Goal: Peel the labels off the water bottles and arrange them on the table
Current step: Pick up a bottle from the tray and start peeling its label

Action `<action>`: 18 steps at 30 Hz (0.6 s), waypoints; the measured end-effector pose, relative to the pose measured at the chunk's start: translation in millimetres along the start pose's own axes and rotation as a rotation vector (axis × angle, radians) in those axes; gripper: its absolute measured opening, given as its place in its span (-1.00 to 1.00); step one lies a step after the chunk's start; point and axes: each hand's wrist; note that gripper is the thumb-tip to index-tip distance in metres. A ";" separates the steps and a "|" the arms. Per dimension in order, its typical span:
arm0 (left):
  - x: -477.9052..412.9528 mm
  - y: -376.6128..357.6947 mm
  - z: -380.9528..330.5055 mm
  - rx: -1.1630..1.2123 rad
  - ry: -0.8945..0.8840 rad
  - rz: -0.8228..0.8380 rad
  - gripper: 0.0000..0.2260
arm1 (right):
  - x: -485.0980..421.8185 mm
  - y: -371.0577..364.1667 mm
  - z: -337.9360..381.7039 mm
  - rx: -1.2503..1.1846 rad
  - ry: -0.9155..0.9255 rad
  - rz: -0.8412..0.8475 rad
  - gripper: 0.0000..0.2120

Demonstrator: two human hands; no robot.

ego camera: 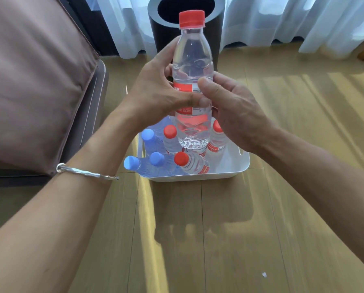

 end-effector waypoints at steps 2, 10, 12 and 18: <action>-0.1 0.0 0.6 -0.007 -0.002 -0.002 -0.17 | -0.9 0.6 0.3 0.007 -0.009 -0.003 -0.72; -0.5 -8.3 1.8 -0.144 -0.034 -0.038 -0.07 | -7.5 -2.5 -1.3 -0.093 -0.084 -0.130 -0.48; -0.2 -11.2 0.0 -0.183 -0.047 -0.060 -0.04 | -9.1 -2.8 0.6 -0.140 -0.085 -0.163 -0.47; -1.0 -13.4 -3.1 -0.217 -0.061 -0.058 -0.01 | -3.8 -5.0 1.9 -0.258 -0.055 -0.133 -0.52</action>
Point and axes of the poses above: each hand's wrist, its own x-axis away from the middle knuckle, its own y-axis out of the back of the hand, z = x × y, and after that the axes turned 5 degrees about -z, right-handed
